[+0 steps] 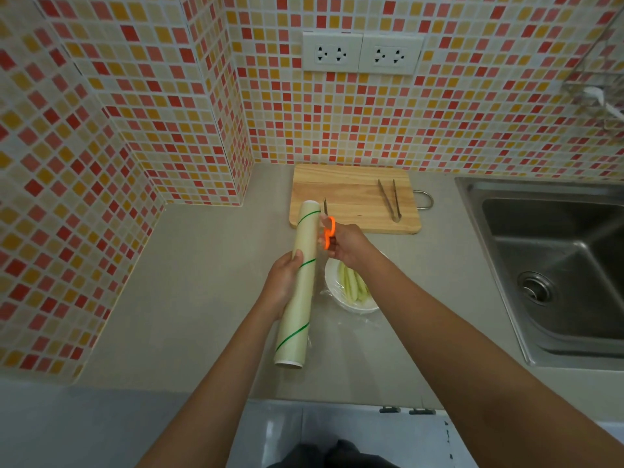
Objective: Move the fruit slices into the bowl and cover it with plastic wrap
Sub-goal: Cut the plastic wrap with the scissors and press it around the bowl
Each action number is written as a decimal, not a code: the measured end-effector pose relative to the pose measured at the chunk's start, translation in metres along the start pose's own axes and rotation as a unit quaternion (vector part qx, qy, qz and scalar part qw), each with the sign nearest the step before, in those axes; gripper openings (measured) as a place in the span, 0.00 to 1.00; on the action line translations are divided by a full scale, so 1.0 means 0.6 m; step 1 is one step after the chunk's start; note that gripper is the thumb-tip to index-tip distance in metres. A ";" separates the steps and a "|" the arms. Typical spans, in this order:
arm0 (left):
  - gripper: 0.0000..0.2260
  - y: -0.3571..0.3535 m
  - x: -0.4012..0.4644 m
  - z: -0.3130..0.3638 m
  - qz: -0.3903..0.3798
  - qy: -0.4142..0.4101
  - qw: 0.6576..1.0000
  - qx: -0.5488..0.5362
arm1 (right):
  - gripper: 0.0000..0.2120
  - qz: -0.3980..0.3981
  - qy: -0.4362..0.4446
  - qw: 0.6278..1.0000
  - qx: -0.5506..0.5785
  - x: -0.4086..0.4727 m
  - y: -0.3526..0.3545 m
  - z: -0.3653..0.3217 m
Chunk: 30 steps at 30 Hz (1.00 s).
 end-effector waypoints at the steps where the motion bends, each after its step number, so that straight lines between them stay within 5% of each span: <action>1: 0.14 0.002 -0.002 -0.001 0.004 0.000 1.000 0.007 | 0.16 0.004 0.004 1.000 0.001 -0.001 0.003 -0.002; 11: 0.16 0.027 0.020 -0.009 0.113 -0.017 0.976 0.187 | 0.14 0.145 0.113 0.981 -0.064 -0.042 0.117 -0.012; 17: 0.21 0.029 0.017 -0.040 0.124 -0.020 0.880 0.458 | 0.17 0.356 0.081 0.867 -0.338 -0.090 0.252 0.069; 21: 0.26 0.020 0.006 -0.066 0.120 -0.006 0.833 0.541 | 0.12 0.369 0.037 0.825 -0.426 -0.107 0.275 0.133; 30: 0.28 0.011 -0.003 -0.076 0.143 -0.005 0.804 0.577 | 0.12 0.357 0.013 0.775 -0.522 -0.108 0.277 0.151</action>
Point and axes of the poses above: each hand's wrist, its own x-axis towards the middle knuckle, its own y-axis out of the back of the hand, z = x × y, the point moved 2 cm from there along x, towards the middle knuckle, and after that the axes turned 3 degrees about -y, right-handed, at the moved point
